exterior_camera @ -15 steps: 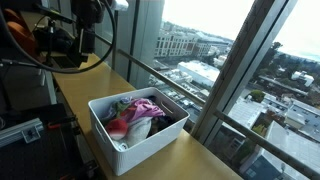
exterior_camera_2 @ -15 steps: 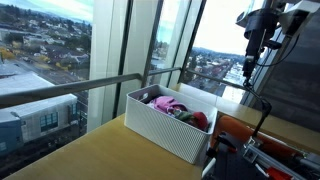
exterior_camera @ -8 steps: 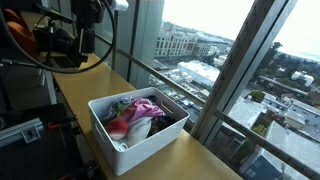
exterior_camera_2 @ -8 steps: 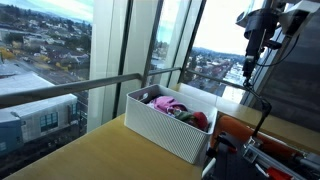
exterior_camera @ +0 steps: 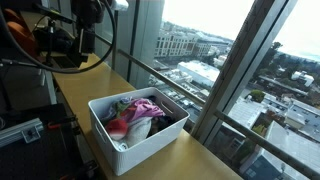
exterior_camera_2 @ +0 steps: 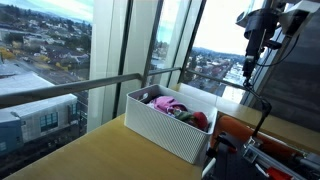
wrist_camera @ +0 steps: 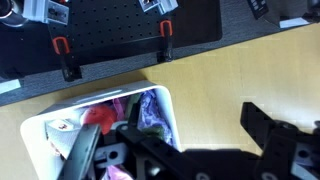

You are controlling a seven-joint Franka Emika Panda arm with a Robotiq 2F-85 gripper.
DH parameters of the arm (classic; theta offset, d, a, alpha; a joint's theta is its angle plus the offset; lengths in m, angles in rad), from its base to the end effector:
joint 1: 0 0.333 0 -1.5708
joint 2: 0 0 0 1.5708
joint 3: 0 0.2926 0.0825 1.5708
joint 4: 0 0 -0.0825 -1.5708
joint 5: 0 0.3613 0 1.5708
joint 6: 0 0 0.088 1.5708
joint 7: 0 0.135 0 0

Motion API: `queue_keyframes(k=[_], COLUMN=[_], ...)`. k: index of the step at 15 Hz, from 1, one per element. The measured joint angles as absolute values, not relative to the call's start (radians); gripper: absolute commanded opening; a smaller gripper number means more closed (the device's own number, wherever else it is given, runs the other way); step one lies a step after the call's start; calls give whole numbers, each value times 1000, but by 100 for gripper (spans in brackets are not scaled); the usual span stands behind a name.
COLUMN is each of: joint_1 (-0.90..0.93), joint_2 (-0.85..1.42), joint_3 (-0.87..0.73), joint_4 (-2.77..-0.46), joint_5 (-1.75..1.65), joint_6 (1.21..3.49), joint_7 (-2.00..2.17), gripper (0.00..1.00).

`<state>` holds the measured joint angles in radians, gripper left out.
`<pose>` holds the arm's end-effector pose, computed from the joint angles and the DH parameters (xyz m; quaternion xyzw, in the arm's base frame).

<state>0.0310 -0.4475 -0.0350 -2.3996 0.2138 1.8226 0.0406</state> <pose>0.3846 0.0214 0.4319 -0.9905 0.0531 0.0669 0.1076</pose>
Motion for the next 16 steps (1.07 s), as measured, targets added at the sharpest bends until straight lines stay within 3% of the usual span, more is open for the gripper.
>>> queue_keyframes(k=[6, 16], joint_1=[31, 37], joint_2=[-428, -89], joint_3=[-31, -24], joint_4=[-2386, -2232], joint_5=[221, 223], joint_6=[1890, 2462], joint_7=[37, -110], gripper=[100, 100])
